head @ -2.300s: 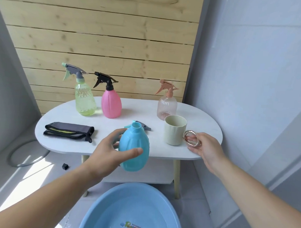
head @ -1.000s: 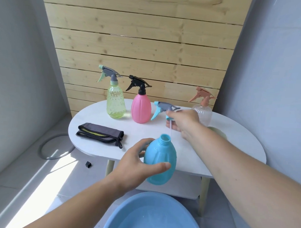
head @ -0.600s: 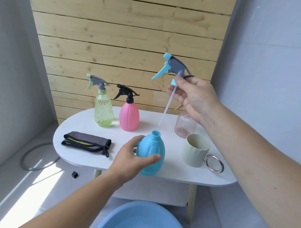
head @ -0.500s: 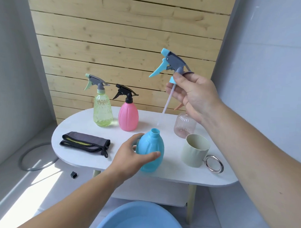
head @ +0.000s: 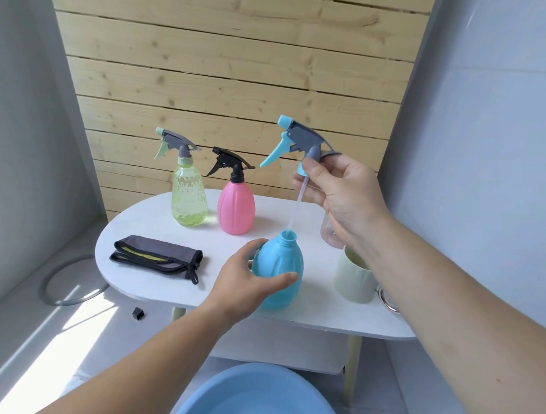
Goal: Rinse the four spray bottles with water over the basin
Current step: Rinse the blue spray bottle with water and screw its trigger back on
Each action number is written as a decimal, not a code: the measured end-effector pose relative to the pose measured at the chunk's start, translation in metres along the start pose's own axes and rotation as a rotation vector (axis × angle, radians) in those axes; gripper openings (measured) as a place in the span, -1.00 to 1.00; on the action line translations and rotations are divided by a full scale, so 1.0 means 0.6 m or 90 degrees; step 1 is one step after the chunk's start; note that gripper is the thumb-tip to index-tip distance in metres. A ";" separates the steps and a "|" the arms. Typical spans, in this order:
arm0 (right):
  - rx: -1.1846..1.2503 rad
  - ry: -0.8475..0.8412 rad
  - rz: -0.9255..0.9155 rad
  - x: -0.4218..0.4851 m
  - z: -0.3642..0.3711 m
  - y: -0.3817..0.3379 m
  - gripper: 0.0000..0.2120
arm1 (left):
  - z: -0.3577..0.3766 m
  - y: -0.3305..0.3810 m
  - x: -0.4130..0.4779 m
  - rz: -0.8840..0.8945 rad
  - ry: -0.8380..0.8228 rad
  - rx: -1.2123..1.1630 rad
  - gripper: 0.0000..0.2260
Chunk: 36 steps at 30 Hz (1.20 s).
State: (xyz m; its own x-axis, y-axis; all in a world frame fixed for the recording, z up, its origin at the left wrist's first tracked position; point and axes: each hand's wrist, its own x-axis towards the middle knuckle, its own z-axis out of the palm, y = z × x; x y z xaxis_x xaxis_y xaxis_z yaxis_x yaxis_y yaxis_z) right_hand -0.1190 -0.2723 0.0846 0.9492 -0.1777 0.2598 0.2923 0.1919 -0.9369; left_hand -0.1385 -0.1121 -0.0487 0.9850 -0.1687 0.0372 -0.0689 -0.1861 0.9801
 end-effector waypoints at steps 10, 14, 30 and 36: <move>-0.144 -0.032 0.076 -0.039 -0.035 0.095 -0.90 | 0.013 -0.004 0.010 0.003 0.013 -0.014 -0.51; -0.131 -0.026 0.078 -0.044 -0.041 0.113 -0.86 | 0.020 -0.006 0.015 0.006 0.007 -0.008 -0.44; -0.164 -0.035 0.047 -0.055 -0.056 0.129 -0.80 | 0.016 -0.016 0.023 0.022 -0.052 0.014 -0.29; -0.168 -0.061 0.045 -0.055 -0.051 0.131 -0.79 | 0.013 -0.010 0.024 0.039 -0.083 0.035 -0.29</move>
State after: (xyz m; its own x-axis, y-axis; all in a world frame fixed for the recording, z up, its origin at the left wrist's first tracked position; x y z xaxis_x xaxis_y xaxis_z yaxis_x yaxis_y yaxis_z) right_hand -0.1308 -0.2807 -0.0045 0.9763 -0.0789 0.2015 0.1972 -0.0589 -0.9786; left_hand -0.1251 -0.1209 -0.0556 0.9503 -0.3041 0.0669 -0.1396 -0.2242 0.9645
